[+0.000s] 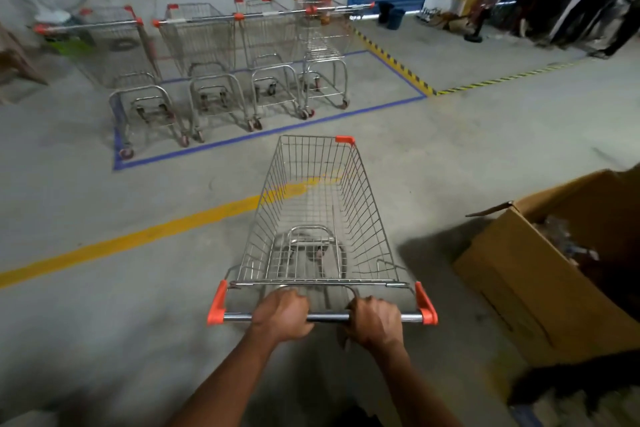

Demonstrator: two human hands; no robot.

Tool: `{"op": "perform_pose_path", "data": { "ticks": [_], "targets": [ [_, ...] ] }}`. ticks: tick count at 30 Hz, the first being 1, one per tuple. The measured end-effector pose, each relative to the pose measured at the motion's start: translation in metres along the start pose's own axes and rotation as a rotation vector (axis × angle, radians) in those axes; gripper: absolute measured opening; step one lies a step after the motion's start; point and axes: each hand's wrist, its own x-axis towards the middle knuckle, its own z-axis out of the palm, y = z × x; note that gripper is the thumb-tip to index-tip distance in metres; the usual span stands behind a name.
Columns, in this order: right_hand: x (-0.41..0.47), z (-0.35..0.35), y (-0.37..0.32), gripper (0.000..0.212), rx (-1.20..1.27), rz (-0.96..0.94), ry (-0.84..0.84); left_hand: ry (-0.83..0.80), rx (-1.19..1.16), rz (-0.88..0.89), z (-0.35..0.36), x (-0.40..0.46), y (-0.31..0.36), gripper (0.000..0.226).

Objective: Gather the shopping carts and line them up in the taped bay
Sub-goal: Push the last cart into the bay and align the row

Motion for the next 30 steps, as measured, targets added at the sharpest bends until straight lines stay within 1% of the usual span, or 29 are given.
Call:
{"op": "perform_pose_path", "data": {
  "ticks": [3,6,11,15,17,21,26,30],
  "targets": [
    [0.055,-0.009,0.021,0.04,-0.015,0.017,0.032,0.052,-0.003,0.036,-0.023,0.058,-0.011,0.04],
    [0.117,-0.022,0.05,0.04,-0.047,0.033,0.026,0.092,0.026,0.051,-0.051,0.121,-0.013,0.036],
    [0.218,-0.055,0.103,0.036,-0.013,0.02,0.008,0.111,0.048,0.045,-0.101,0.23,-0.015,0.035],
    [0.289,-0.072,0.141,0.033,0.023,0.046,-0.021,0.152,0.074,-0.037,-0.128,0.304,-0.023,0.044],
    [0.322,-0.077,0.159,0.034,0.035,0.057,-0.026,0.152,0.106,-0.062,-0.135,0.338,-0.029,0.042],
    [0.387,-0.083,0.197,0.036,0.025,0.052,-0.029,0.113,0.139,-0.005,-0.167,0.412,-0.032,0.03],
    [0.484,-0.101,0.251,0.032,-0.004,0.039,-0.012,0.144,0.138,0.036,-0.205,0.52,-0.034,0.032],
    [0.566,-0.121,0.297,0.028,-0.019,0.103,-0.019,0.15,0.106,0.077,-0.239,0.612,-0.033,0.033]
  ]
}}
